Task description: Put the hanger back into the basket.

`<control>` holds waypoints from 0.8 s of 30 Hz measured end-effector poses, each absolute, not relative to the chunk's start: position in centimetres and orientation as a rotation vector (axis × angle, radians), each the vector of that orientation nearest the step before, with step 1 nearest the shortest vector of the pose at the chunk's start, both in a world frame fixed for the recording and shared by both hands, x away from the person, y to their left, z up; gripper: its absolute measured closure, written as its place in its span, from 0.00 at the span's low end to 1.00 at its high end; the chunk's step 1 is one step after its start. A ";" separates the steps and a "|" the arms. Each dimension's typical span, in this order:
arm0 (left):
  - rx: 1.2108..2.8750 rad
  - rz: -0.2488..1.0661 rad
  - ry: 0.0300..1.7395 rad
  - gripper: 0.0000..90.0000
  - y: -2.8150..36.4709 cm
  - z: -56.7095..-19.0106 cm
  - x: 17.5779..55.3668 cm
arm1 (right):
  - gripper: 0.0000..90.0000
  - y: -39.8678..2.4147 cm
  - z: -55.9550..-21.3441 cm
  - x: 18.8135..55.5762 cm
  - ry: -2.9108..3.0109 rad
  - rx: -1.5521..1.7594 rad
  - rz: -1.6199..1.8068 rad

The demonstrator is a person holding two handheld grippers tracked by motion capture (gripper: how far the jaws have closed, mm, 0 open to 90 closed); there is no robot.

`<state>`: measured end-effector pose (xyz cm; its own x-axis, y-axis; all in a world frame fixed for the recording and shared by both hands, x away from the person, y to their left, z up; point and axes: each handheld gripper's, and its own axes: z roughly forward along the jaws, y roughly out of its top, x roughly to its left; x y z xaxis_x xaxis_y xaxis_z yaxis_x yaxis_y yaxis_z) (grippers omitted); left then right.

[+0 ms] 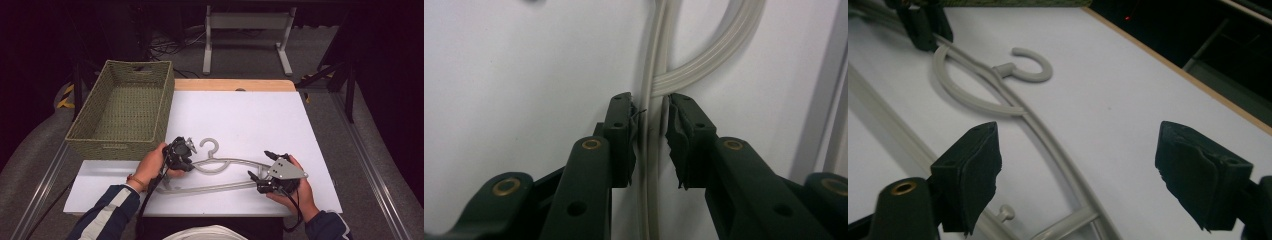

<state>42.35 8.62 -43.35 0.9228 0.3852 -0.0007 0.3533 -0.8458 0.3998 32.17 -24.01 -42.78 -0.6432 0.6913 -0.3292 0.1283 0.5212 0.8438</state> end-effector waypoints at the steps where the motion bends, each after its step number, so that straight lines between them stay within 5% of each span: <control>1: 2.683 0.111 0.538 0.82 8.6 -43.3 42.3 | 0.21 -24.0 -42.8 32.2 2.097 0.664 1.089; 5: 2.705 0.200 0.487 0.90 8.1 -43.3 41.7 | 0.22 -24.7 -42.4 32.4 2.043 0.716 1.104; 24: 2.472 0.508 0.475 0.91 9.3 -42.3 39.7 | 0.21 -28.0 -40.6 31.9 1.701 0.936 1.096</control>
<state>39.69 9.30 -42.28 0.8650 0.4352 0.2498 0.2205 -0.7768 0.5899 31.89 -27.97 -40.64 -0.3276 0.9053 -0.2704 0.1276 0.3260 0.9367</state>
